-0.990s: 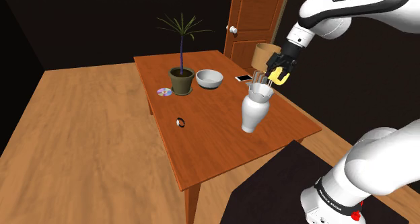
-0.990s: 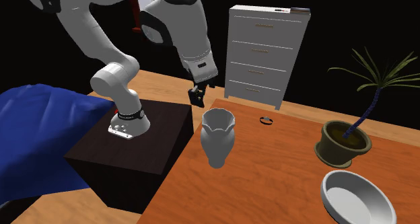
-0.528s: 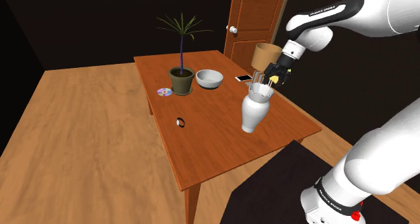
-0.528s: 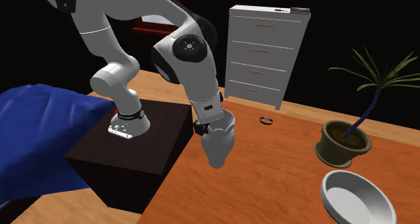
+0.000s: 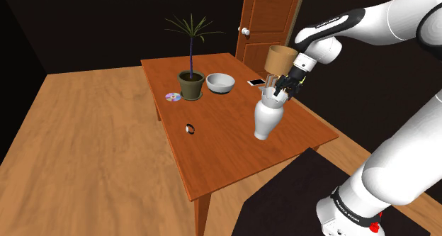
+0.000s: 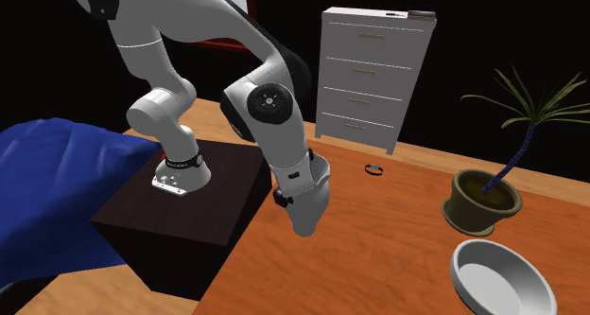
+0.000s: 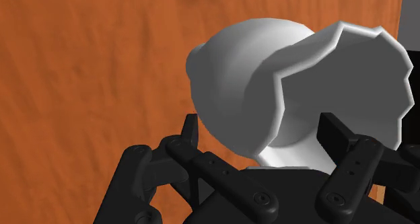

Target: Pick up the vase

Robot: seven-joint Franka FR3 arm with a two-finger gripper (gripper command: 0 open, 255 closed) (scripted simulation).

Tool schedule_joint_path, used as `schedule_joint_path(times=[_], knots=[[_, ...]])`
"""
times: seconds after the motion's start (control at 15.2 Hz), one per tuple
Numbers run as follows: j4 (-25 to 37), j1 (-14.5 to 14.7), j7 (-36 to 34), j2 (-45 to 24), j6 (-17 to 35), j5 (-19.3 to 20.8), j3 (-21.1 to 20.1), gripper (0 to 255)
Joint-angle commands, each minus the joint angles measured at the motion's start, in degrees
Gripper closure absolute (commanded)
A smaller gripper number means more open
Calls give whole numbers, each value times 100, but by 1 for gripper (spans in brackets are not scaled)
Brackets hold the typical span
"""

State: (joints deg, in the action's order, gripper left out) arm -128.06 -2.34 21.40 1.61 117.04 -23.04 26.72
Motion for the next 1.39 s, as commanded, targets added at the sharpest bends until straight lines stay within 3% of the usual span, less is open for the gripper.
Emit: schedule_joint_path(times=[0.0, 0.07, 0.13, 0.73, 1.32], knots=[[-31, 1, 37, -35, 56, -29, 1, 0], [-31, 1, 37, -35, 56, -30, 1, 0], [-38, 0, 38, -30, 59, -28, 1, 255], [-31, 1, 38, -35, 56, -30, 1, 255], [307, -12, -333, 326, -520, 254, -14, 255]])
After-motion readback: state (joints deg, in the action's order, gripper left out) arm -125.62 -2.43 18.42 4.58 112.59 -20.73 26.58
